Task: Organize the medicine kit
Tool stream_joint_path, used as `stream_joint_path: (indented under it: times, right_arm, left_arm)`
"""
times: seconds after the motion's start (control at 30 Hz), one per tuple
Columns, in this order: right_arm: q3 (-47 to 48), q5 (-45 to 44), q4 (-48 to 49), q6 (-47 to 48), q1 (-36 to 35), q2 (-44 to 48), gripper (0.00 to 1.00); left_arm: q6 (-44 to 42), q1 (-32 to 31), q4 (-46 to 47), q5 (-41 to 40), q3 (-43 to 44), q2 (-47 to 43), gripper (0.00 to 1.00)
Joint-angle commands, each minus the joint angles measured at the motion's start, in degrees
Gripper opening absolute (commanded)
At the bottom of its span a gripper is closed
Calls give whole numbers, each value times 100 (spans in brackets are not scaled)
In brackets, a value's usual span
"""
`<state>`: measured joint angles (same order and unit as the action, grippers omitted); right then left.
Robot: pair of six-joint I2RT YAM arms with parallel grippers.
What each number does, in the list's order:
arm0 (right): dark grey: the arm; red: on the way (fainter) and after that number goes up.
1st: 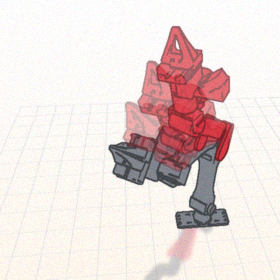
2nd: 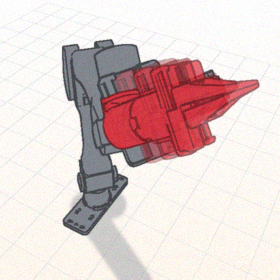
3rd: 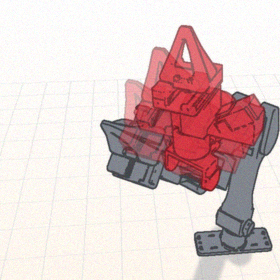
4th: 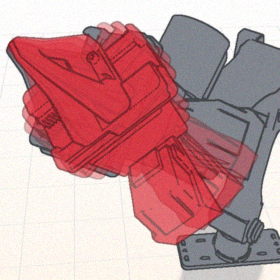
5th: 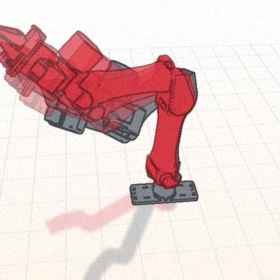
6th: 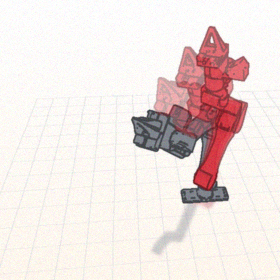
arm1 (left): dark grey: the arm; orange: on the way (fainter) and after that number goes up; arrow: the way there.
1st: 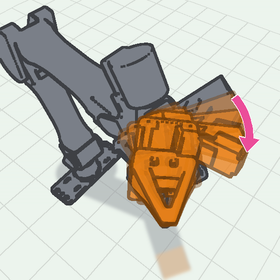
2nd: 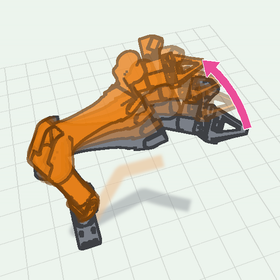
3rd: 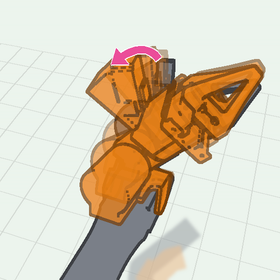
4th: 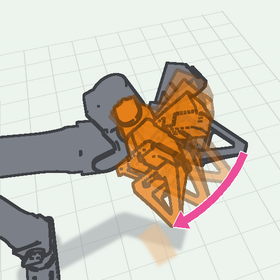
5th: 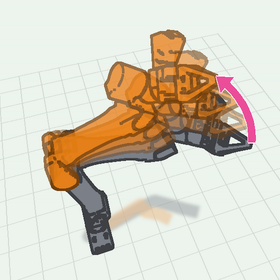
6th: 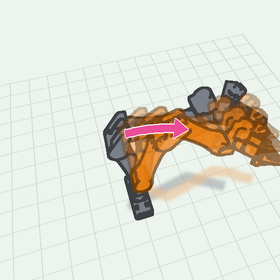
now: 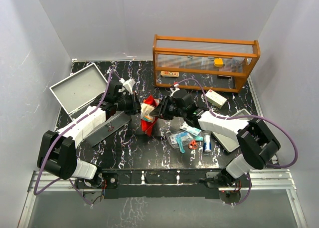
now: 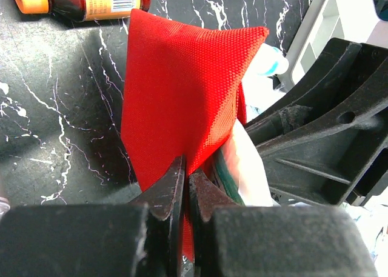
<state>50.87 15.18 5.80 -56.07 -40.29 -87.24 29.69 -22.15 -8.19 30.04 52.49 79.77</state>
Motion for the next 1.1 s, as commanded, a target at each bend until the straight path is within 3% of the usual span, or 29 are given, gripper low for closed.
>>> stream_joint_path:
  times: [0.0, 0.23, 0.6, 1.07]
  right_arm:
    - [334, -105, 16, 10, -39, -1, 24]
    - [548, -528, -596, 268, -150, 26, 35]
    - [593, -840, -1029, 659, -160, 326, 35]
    - [1026, -493, -1093, 1311, -218, 239, 34]
  left_arm:
    - [45, -17, 98, 271, 4, -197, 0]
    - [0, -17, 28, 177, 41, -181, 0]
    - [-138, -17, -189, -36, 141, -163, 0]
    - [-208, -17, -284, -60, 192, -163, 0]
